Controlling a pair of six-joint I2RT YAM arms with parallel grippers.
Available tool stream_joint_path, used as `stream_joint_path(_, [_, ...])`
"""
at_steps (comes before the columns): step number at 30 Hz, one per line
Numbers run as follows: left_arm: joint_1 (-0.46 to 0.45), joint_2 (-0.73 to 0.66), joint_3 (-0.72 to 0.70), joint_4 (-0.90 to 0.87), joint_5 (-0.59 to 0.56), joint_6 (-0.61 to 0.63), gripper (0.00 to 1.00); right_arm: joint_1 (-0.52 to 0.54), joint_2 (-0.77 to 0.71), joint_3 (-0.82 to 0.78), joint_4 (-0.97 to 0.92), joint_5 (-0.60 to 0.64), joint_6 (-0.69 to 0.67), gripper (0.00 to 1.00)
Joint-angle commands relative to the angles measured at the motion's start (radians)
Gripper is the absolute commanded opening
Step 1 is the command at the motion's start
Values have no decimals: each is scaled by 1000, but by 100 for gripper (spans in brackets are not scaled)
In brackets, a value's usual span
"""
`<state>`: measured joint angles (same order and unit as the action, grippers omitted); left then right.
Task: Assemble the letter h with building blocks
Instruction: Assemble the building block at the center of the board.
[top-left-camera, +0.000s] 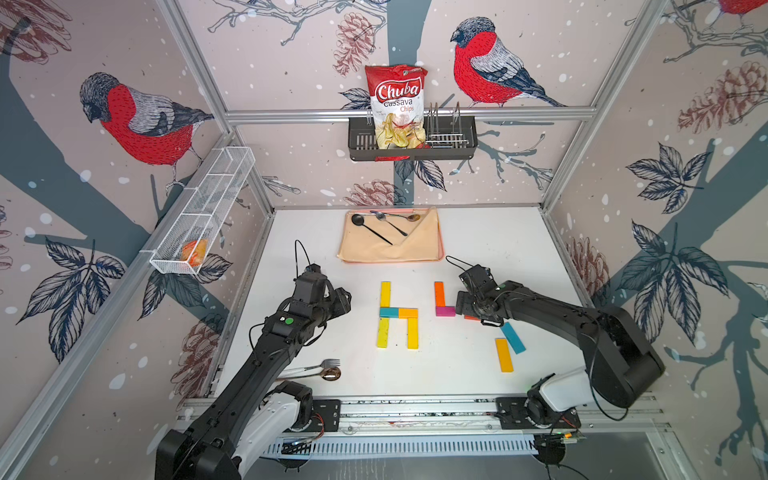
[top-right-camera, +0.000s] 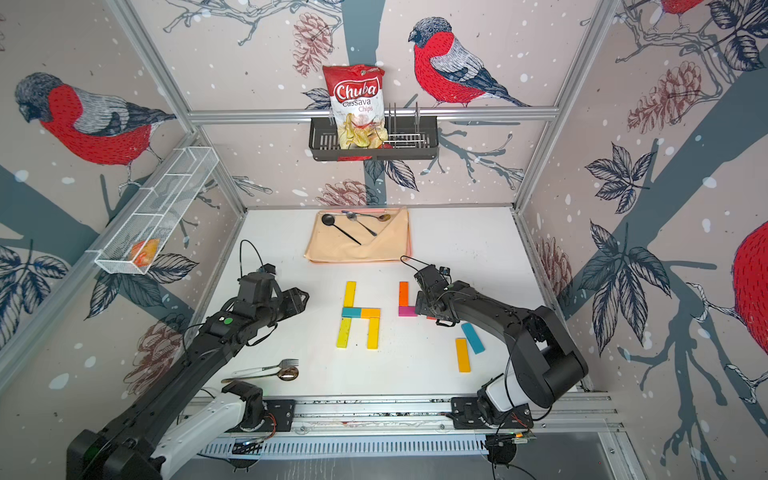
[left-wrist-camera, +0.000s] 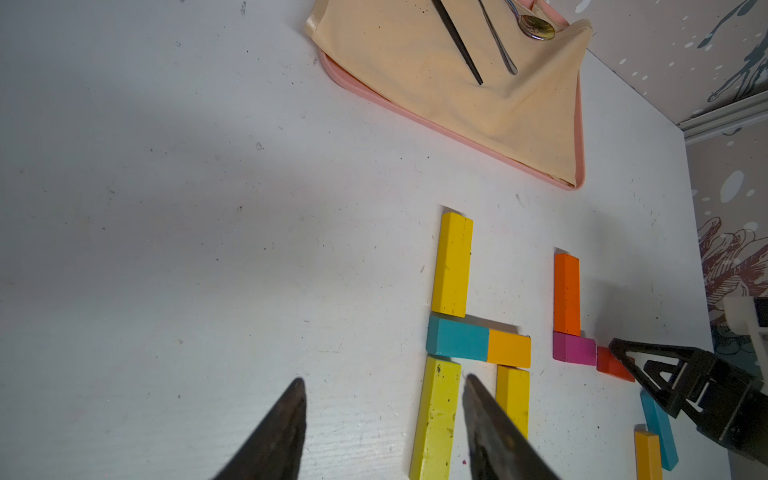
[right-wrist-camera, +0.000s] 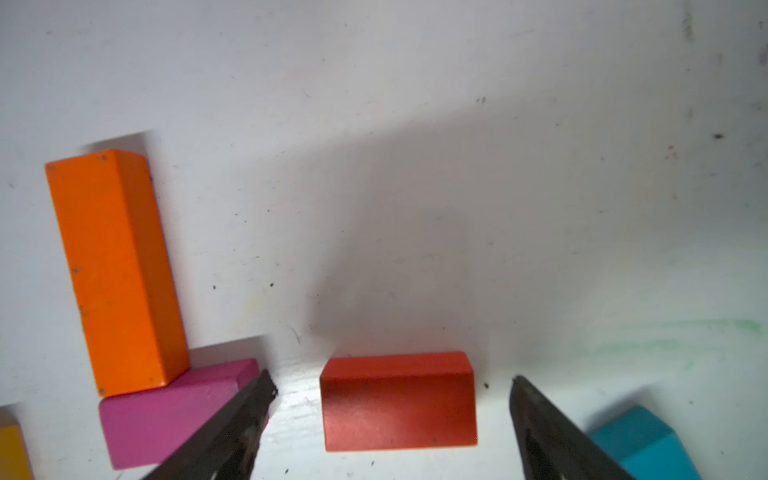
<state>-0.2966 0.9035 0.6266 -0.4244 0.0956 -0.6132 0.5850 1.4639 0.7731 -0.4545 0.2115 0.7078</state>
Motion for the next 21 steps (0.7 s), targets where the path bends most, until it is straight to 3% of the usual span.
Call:
stream_joint_path(1, [2, 3, -5, 40, -7, 0, 59, -20, -29, -21, 1, -47, 31, 90])
stream_joint_path(6, [2, -2, -4, 44, 3, 5, 59, -73, -53, -54, 33, -103, 56, 87])
stream_joint_path(9, [2, -5, -7, 48, 6, 5, 59, -87, -53, -72, 56, -136, 87, 76])
stream_joint_path(14, [2, -3, -8, 53, 13, 6, 59, -87, -28, -78, 85, -150, 124, 68])
stream_joint_path(21, [1, -3, -9, 58, 19, 9, 59, -85, -16, -75, 117, -183, 147, 64])
